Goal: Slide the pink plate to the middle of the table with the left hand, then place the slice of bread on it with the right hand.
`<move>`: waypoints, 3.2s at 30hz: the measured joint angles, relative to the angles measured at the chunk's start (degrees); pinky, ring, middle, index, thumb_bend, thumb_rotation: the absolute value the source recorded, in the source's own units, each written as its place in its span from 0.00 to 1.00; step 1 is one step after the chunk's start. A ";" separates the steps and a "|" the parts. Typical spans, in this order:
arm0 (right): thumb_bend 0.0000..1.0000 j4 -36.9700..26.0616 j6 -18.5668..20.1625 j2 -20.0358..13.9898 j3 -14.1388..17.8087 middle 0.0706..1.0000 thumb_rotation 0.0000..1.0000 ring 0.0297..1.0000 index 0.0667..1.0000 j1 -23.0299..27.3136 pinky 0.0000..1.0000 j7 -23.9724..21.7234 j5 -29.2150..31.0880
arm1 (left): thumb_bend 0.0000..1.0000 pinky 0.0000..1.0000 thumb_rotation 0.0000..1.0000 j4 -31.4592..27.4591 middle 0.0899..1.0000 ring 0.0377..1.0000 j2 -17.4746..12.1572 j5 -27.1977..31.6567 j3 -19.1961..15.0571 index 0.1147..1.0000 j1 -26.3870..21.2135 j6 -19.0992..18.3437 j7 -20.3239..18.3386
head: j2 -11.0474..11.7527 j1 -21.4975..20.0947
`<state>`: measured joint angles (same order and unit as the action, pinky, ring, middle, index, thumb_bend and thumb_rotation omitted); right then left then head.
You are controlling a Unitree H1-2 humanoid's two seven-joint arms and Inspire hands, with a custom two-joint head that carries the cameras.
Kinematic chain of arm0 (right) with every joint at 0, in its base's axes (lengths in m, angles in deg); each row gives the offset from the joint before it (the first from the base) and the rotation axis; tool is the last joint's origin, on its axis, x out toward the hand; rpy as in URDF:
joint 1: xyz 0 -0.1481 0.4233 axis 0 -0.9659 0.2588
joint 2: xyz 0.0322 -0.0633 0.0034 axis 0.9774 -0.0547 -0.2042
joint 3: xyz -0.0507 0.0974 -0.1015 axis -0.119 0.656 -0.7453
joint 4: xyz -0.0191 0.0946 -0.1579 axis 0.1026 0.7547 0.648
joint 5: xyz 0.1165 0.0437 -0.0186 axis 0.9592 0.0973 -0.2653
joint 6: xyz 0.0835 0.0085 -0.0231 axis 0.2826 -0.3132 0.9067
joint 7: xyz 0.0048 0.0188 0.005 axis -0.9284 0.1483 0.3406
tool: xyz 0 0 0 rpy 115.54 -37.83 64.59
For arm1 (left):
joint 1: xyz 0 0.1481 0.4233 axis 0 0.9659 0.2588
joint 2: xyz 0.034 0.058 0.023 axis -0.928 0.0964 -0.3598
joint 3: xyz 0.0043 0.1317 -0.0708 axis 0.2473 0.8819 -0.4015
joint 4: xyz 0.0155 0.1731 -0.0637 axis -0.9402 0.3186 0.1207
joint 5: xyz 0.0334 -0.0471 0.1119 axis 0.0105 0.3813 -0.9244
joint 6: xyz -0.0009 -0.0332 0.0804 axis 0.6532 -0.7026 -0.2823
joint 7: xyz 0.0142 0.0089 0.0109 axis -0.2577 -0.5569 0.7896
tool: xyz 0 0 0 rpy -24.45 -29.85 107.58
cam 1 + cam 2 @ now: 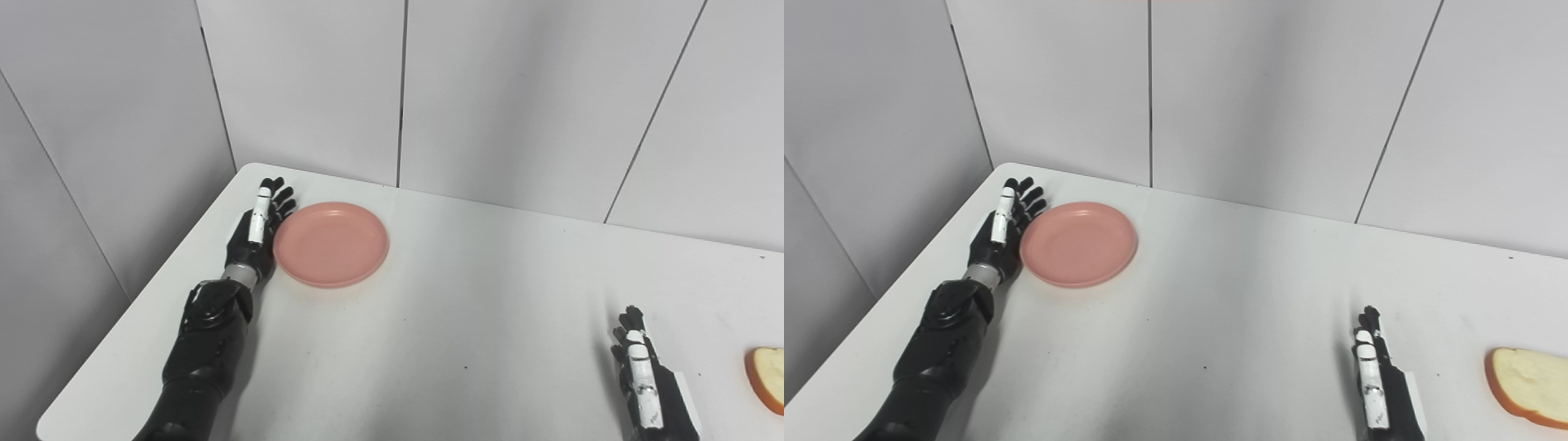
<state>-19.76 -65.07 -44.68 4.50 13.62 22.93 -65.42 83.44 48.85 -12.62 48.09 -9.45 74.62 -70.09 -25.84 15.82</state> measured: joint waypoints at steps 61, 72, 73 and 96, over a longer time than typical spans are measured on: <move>0.25 6.37 -8.16 2.50 -1.47 0.97 1.00 0.97 0.97 1.09 0.99 2.12 -2.88 | 0.58 0.95 1.00 -12.76 0.95 0.96 17.89 -2.14 13.09 0.94 3.00 -10.00 -8.41 | -4.31 -17.40; 0.28 6.36 -8.31 2.12 -1.00 0.99 1.00 0.97 1.00 1.15 0.97 2.82 -4.58 | 0.58 0.96 1.00 -12.56 0.95 0.96 17.88 -2.93 12.95 0.94 3.42 -8.70 -7.88 | -4.48 -19.60; 0.31 6.37 -8.48 1.98 -0.89 0.99 1.00 0.98 1.00 1.19 0.98 3.09 -5.01 | 0.58 0.95 1.00 -12.39 0.95 0.96 17.87 -2.96 12.91 0.93 3.42 -8.52 -7.88 | -4.48 -19.60; 0.81 -5.68 -6.10 -18.06 4.84 0.95 0.68 0.89 0.99 15.11 0.83 -0.04 -23.47 | 0.51 0.98 1.00 -7.90 0.97 0.97 16.72 1.33 8.36 0.94 2.60 -4.35 -11.71 | -0.70 -32.61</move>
<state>-25.44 -71.17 -62.75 9.35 28.73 22.89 -88.90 75.54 65.57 -11.29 56.45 -6.84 70.27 -81.80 -26.54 -16.79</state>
